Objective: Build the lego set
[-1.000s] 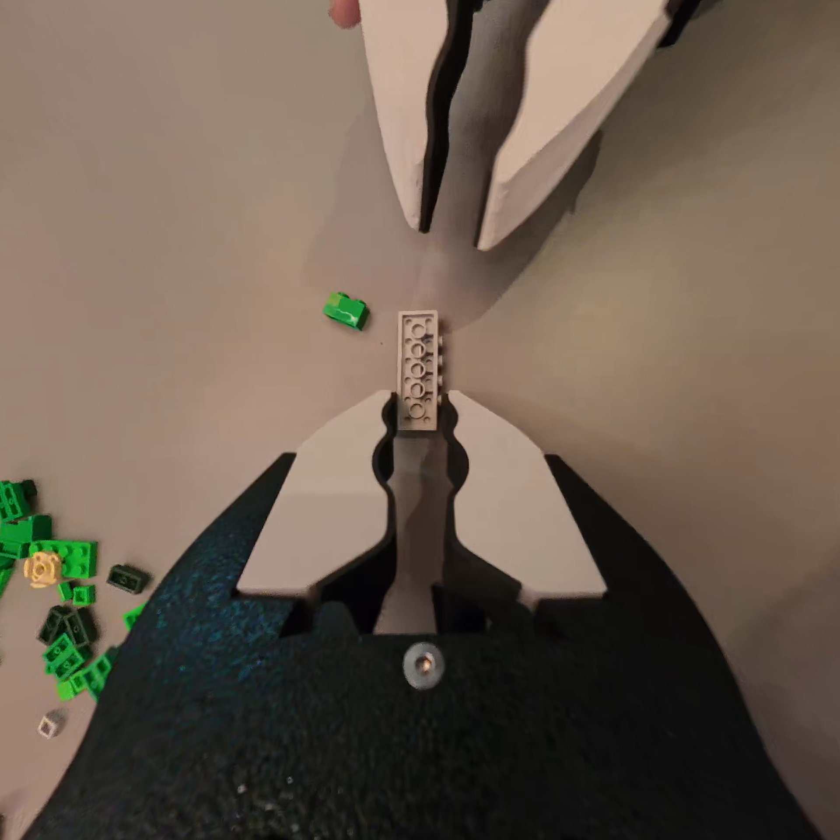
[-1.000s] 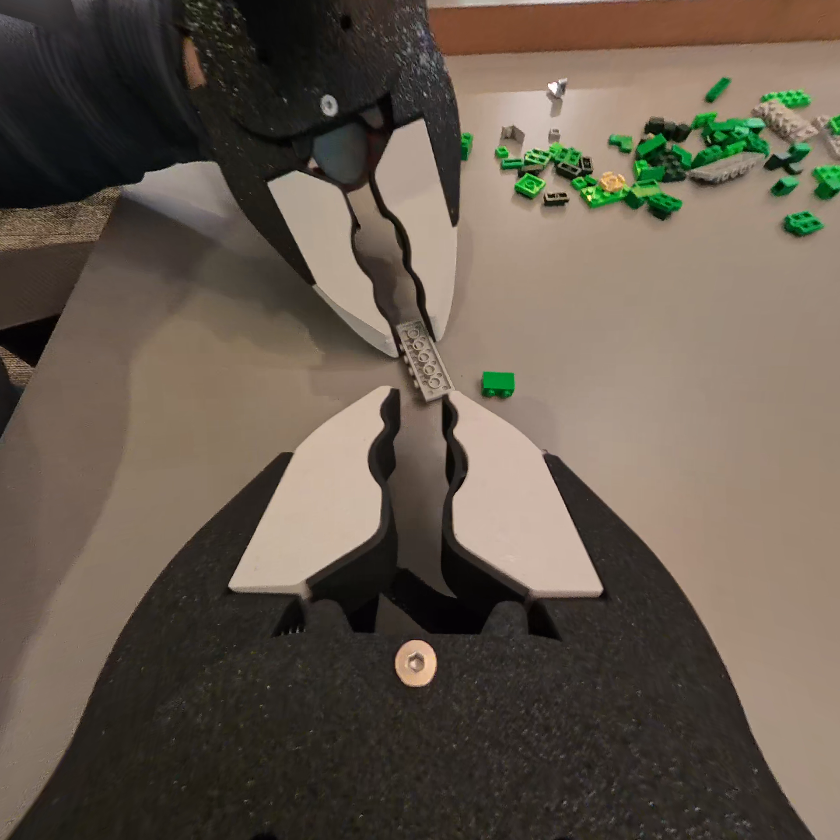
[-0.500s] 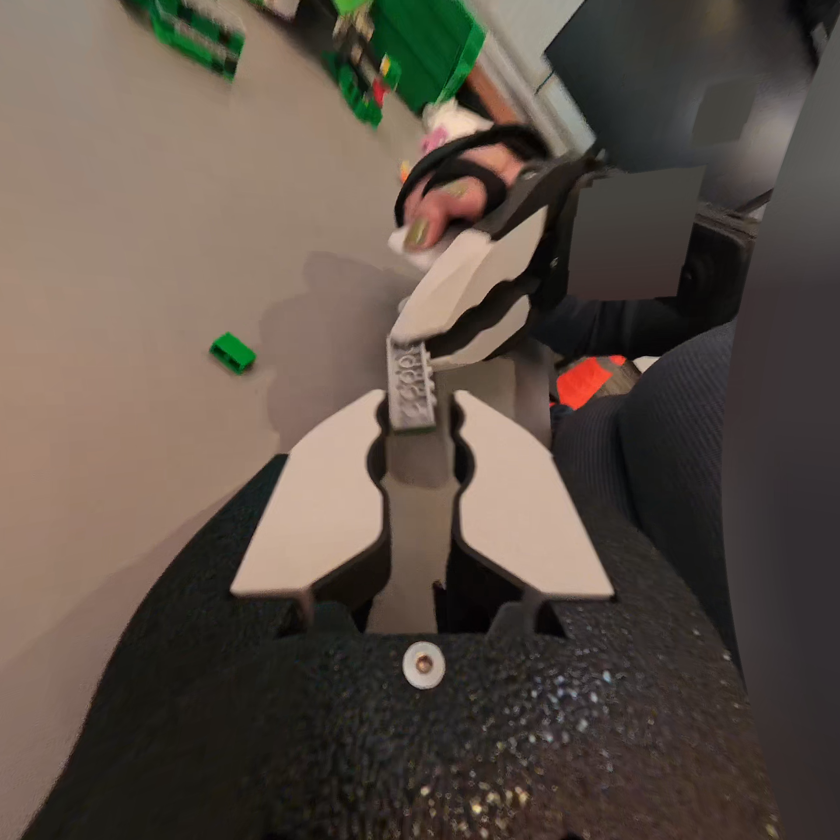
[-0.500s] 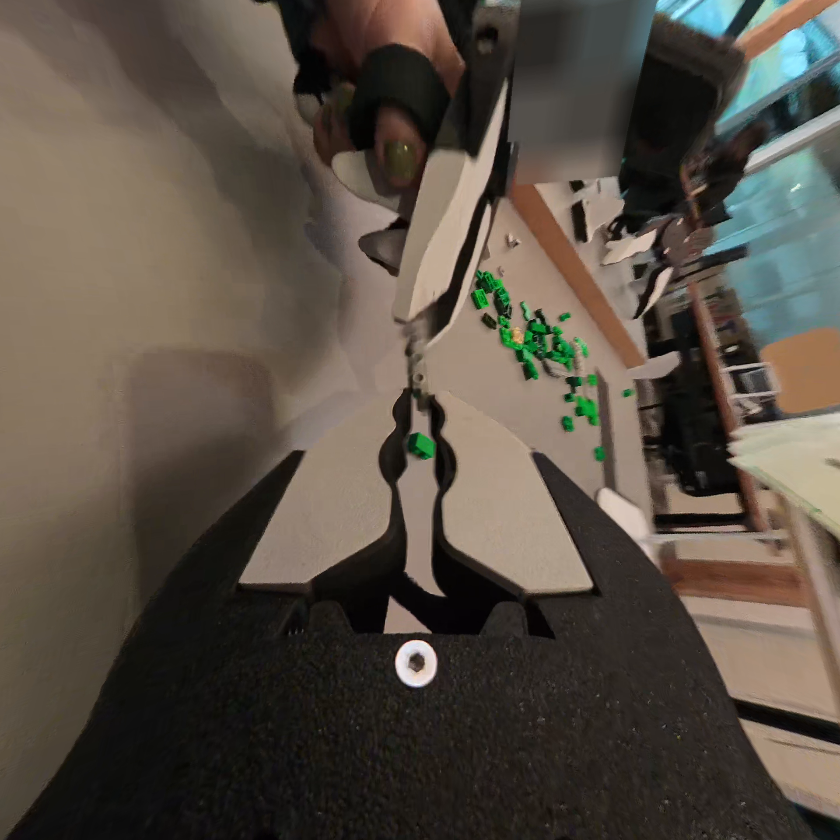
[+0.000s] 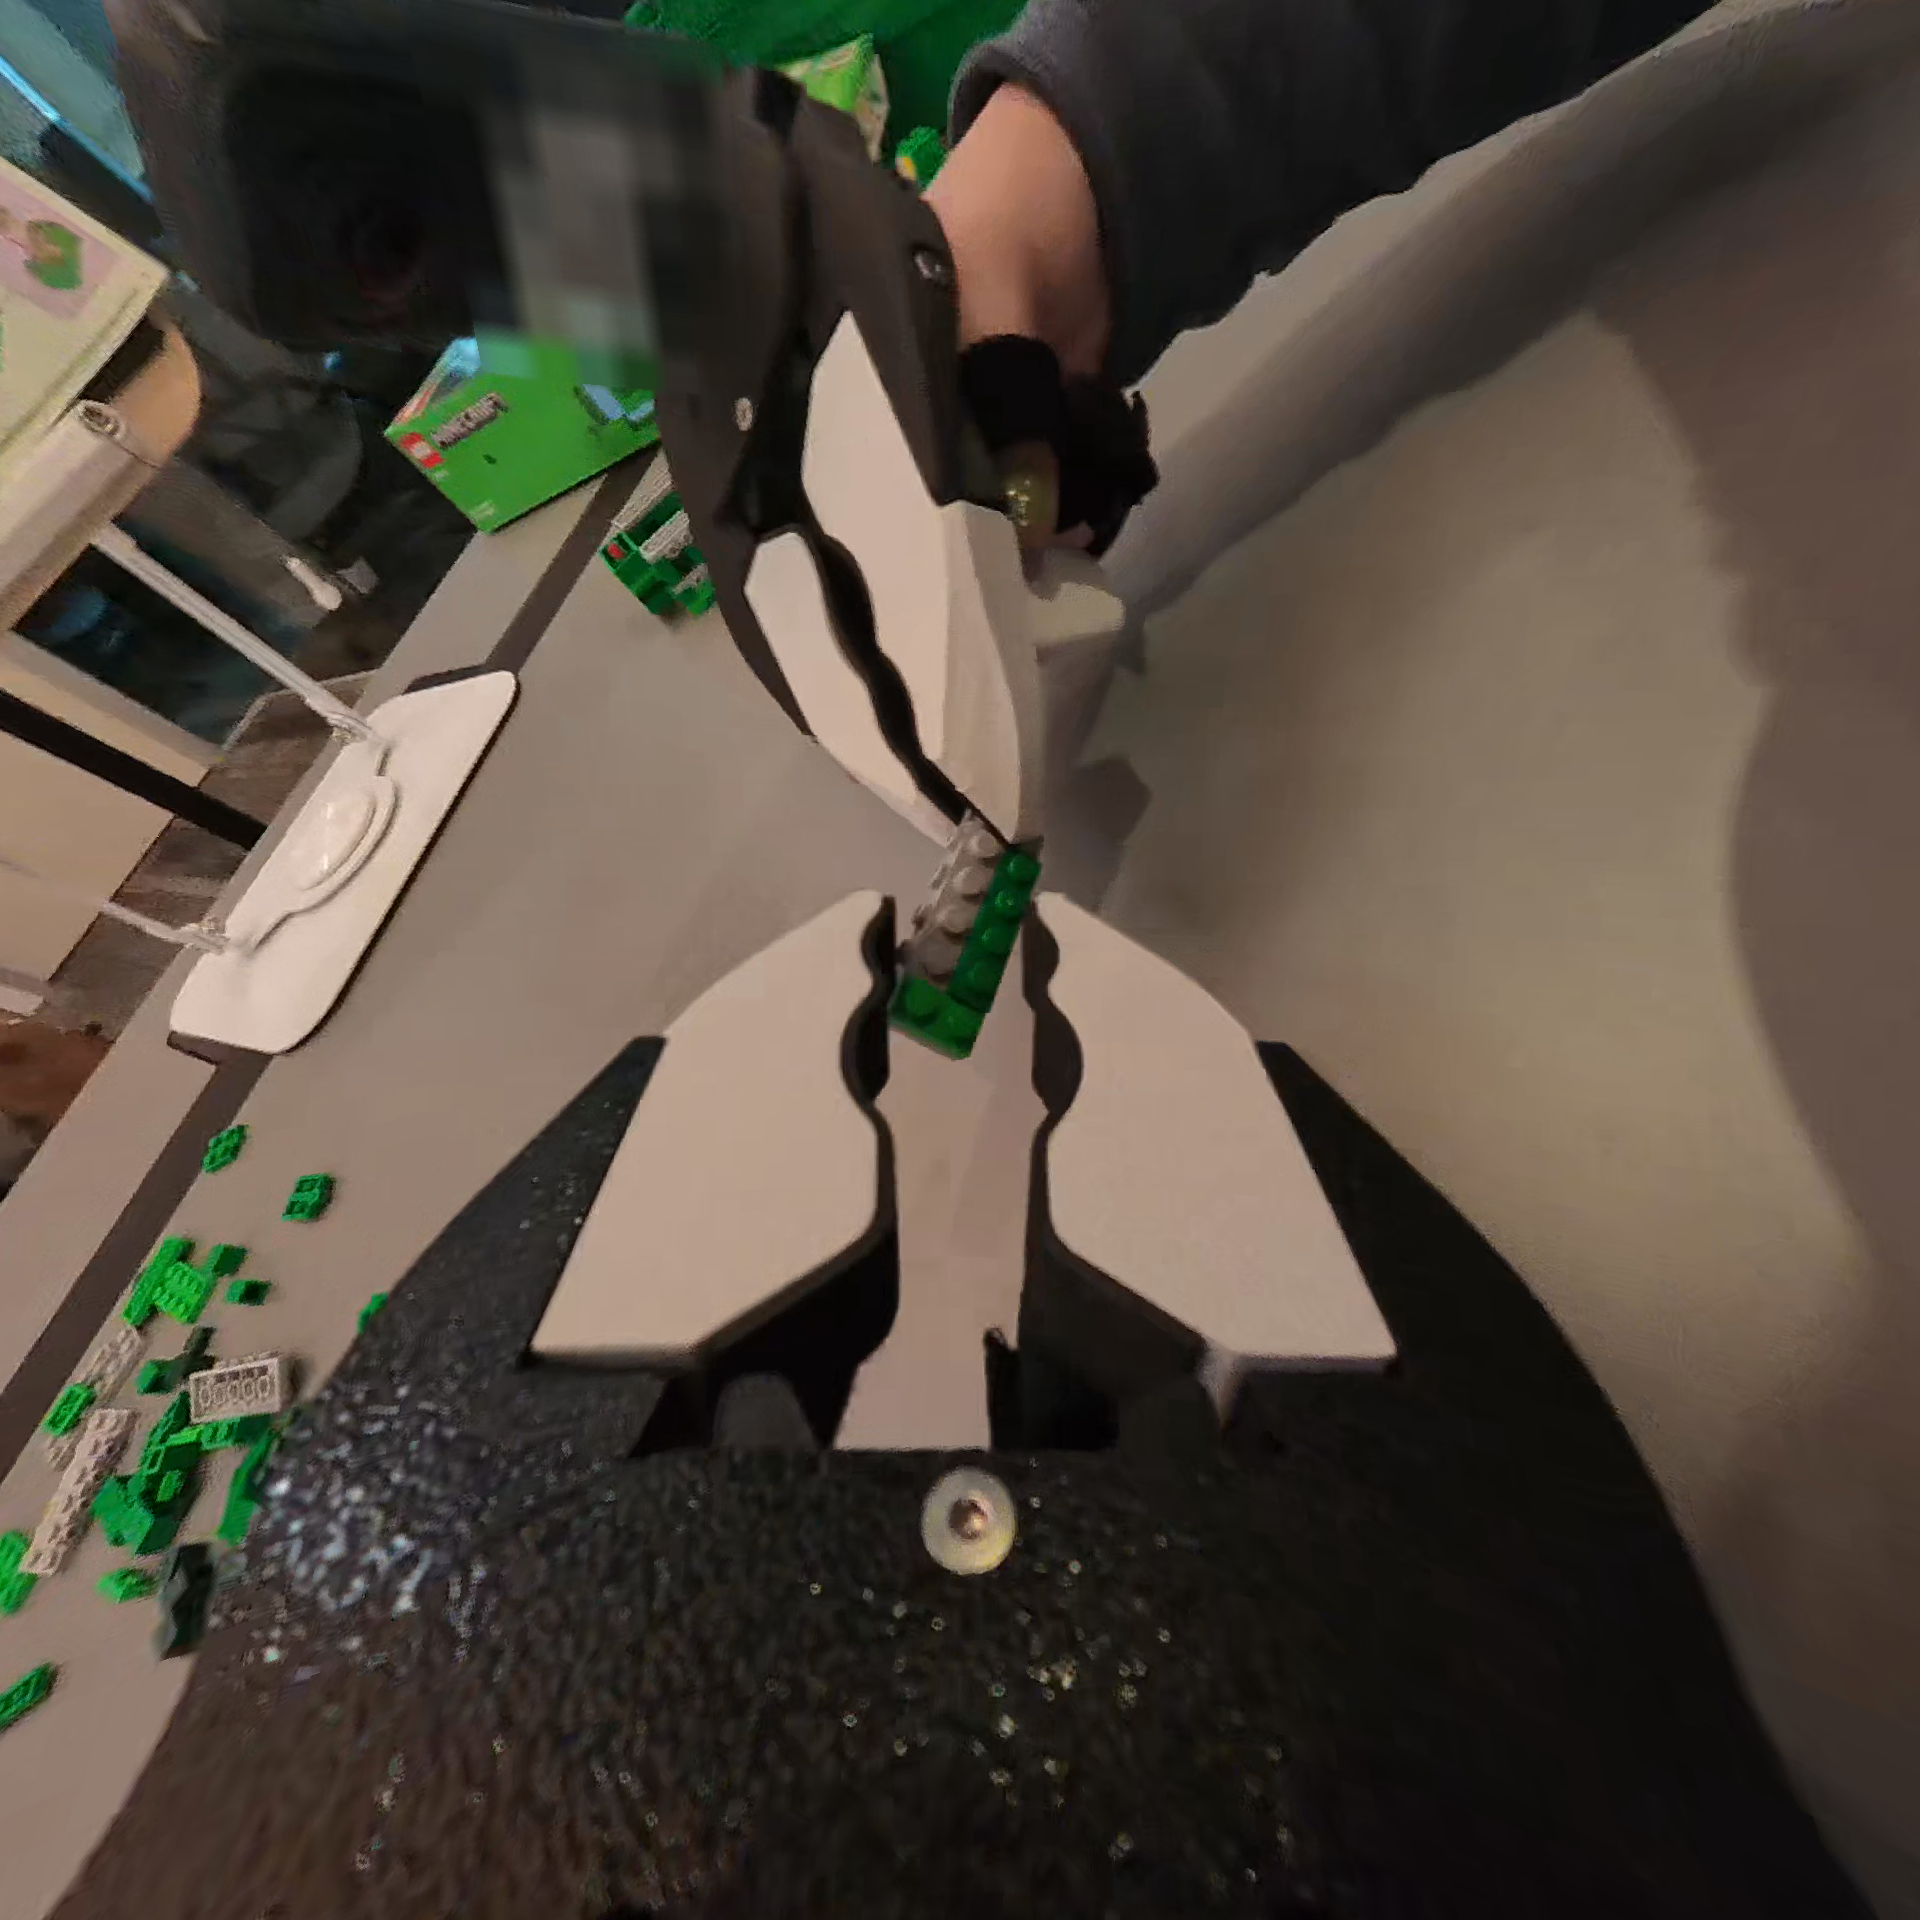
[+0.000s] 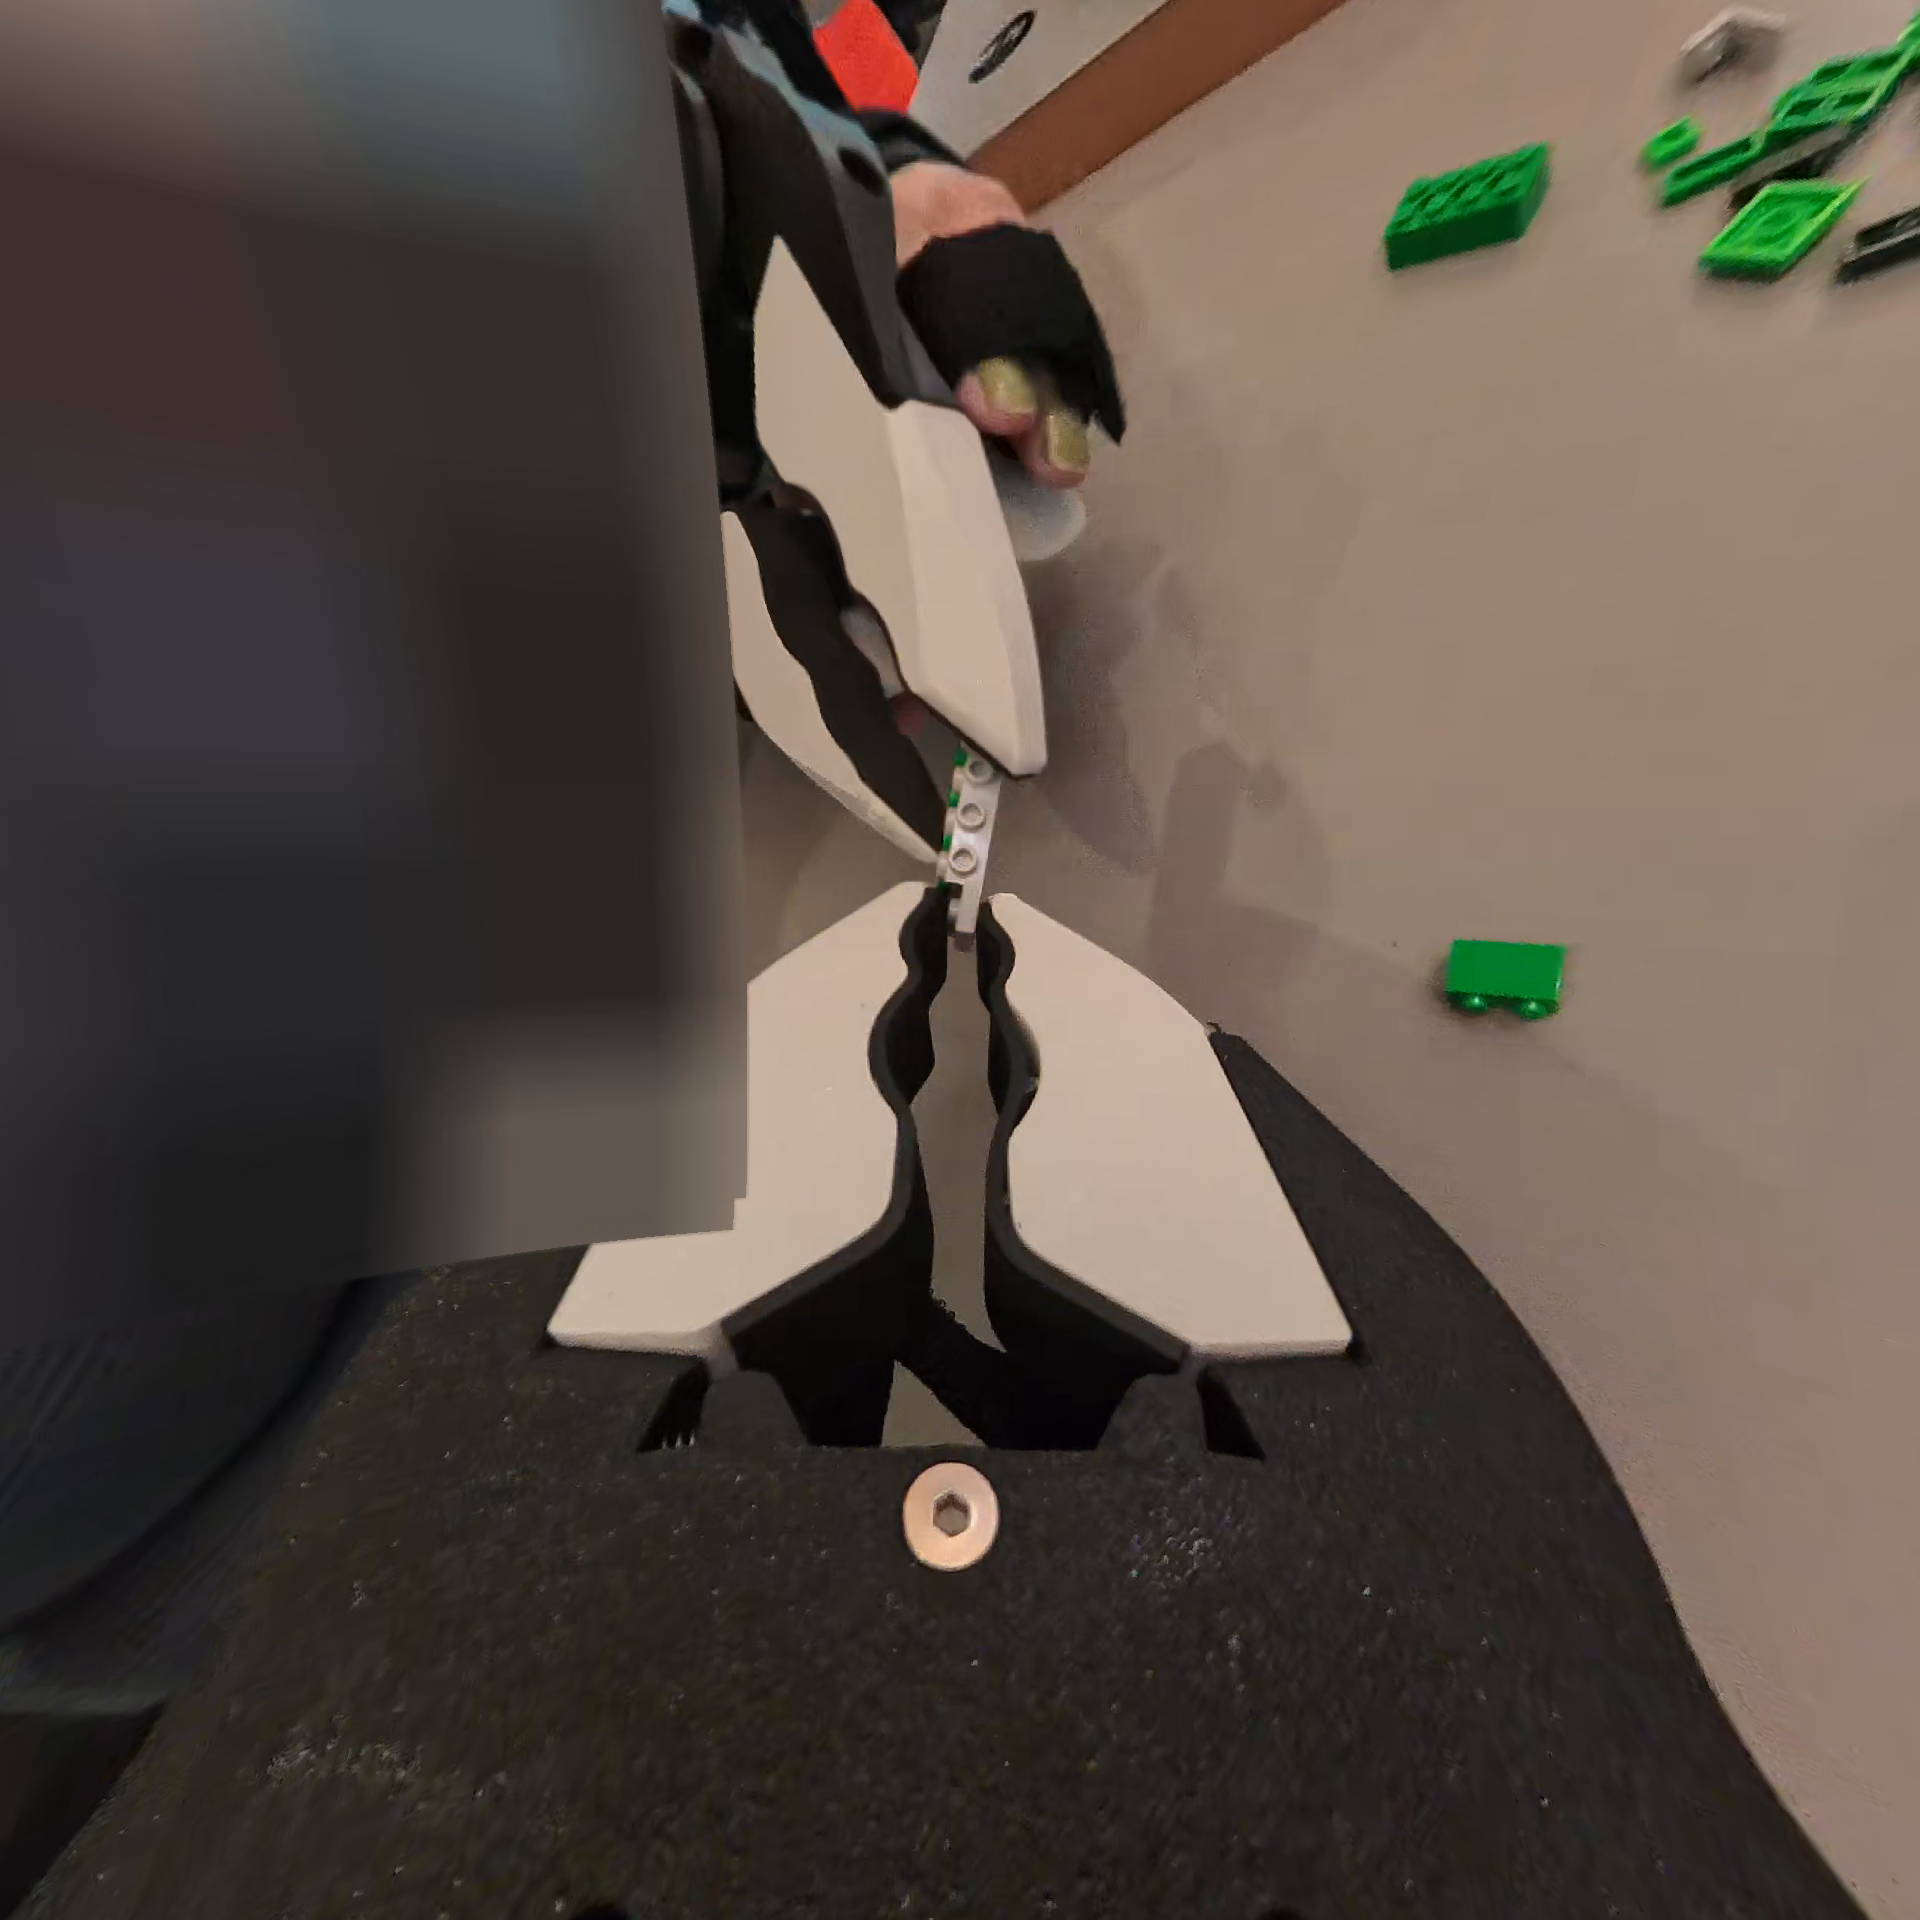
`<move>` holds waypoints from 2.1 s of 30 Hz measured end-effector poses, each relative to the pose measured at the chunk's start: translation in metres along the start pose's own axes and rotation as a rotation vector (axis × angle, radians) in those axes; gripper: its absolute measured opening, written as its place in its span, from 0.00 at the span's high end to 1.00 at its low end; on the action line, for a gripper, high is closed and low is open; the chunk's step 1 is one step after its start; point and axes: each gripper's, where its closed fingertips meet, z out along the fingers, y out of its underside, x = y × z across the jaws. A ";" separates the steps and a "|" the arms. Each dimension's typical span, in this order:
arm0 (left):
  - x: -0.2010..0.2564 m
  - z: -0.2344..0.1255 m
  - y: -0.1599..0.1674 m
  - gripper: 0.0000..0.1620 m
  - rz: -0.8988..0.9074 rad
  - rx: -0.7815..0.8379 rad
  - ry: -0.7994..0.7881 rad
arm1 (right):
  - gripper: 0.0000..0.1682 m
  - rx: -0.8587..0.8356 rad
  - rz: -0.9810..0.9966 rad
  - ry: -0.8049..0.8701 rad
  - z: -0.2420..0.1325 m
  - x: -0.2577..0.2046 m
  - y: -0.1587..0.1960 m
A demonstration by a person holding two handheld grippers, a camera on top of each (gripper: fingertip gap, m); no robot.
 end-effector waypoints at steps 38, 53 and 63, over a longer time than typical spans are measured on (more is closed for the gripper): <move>-0.026 -0.011 0.046 0.90 -0.682 -0.124 -0.143 | 0.78 -1.245 -0.167 0.610 -0.096 0.086 0.053; -0.036 0.011 0.033 0.90 -0.643 -0.079 -0.275 | 0.85 0.126 0.141 1.124 -0.094 0.088 0.054; -0.035 0.023 0.023 0.90 -0.649 -0.031 -0.272 | 0.96 0.212 -0.094 1.115 -0.078 0.071 0.004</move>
